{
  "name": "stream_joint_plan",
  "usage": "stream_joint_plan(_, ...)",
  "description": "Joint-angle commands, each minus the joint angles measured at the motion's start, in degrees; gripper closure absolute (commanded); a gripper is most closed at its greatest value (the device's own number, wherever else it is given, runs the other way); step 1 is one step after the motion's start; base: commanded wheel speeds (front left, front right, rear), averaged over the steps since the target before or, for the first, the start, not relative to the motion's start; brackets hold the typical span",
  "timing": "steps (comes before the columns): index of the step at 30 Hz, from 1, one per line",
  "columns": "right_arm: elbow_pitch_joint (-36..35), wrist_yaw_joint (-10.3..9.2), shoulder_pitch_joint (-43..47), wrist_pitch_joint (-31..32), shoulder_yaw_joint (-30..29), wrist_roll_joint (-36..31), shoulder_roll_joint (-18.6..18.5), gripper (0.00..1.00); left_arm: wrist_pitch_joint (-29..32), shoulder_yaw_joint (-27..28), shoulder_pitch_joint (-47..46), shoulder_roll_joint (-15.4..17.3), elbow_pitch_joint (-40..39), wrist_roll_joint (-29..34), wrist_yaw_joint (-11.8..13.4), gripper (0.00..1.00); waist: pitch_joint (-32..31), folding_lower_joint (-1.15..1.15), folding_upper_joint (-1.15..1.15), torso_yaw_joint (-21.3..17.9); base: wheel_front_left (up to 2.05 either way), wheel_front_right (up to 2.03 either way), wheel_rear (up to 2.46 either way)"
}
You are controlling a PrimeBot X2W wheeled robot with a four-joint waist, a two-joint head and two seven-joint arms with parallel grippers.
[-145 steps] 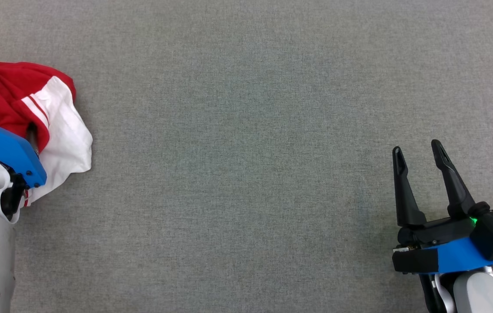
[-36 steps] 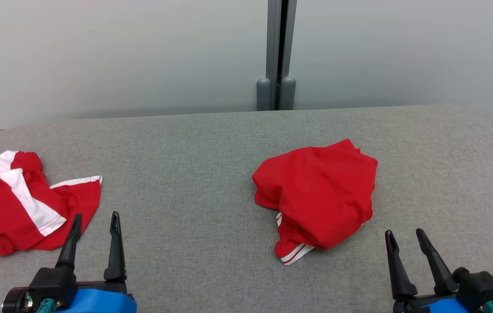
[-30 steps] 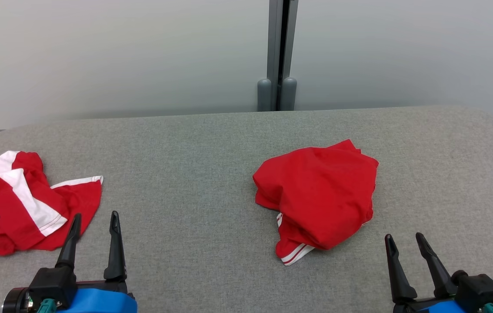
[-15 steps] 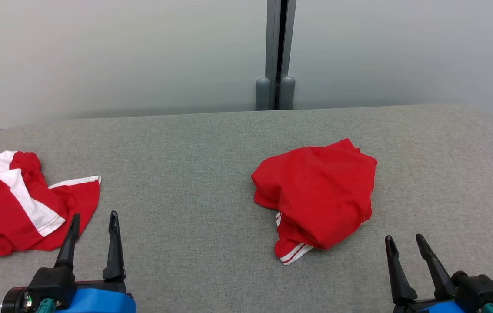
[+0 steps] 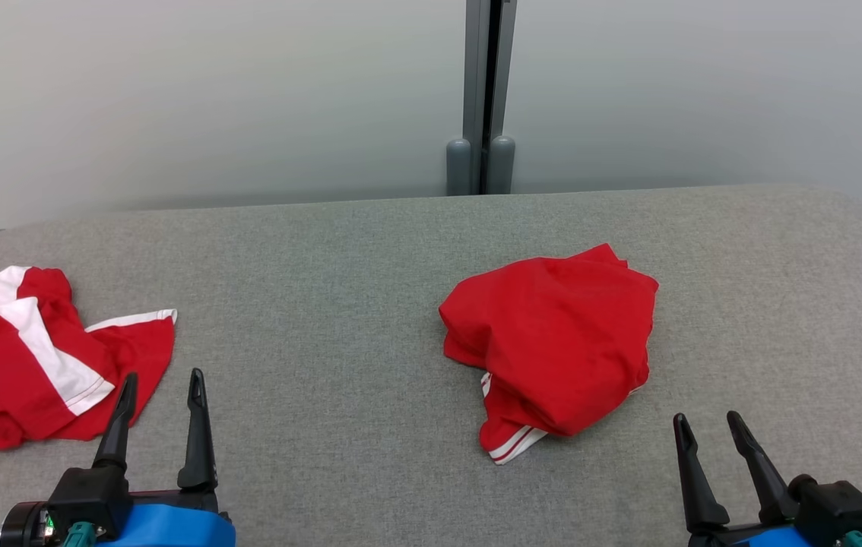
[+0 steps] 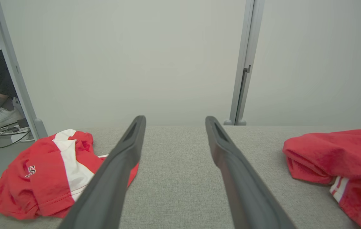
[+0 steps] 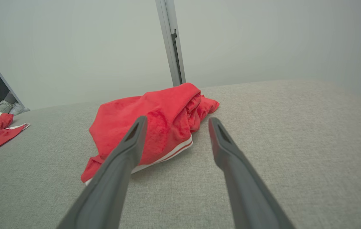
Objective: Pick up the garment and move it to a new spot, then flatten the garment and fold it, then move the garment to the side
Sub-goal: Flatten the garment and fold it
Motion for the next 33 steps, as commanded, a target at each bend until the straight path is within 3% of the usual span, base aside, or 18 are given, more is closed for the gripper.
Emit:
stream_joint_plan(1,0.12,0.13,0.25,-0.20,-0.21,-0.28,-0.19,0.00,-0.17,0.30,-0.10,-0.09,0.01,0.32,-0.07,0.00,0.01,0.00,0.00,0.07,0.00,0.00,0.00)
stream_joint_plan(11,3.27,0.13,-10.30,1.30,1.06,-3.19,-0.19,0.00,-0.16,0.10,-1.79,-1.14,-0.49,1.33,-0.84,0.00,1.29,0.00,0.00,1.25,0.00,0.00,0.00)
stream_joint_plan(24,25.64,0.09,-19.97,1.89,-4.24,-4.85,-1.40,0.00,-0.17,-1.50,-5.72,-2.99,-1.27,2.34,-2.25,0.00,5.88,0.00,0.00,6.29,0.00,0.00,0.00)
stream_joint_plan(33,37.41,0.09,-24.50,0.34,-4.58,-3.83,-1.17,0.00,-0.17,-1.75,-6.99,-3.63,-0.86,3.01,-2.82,0.00,6.94,0.00,0.00,8.20,0.00,0.00,0.00)
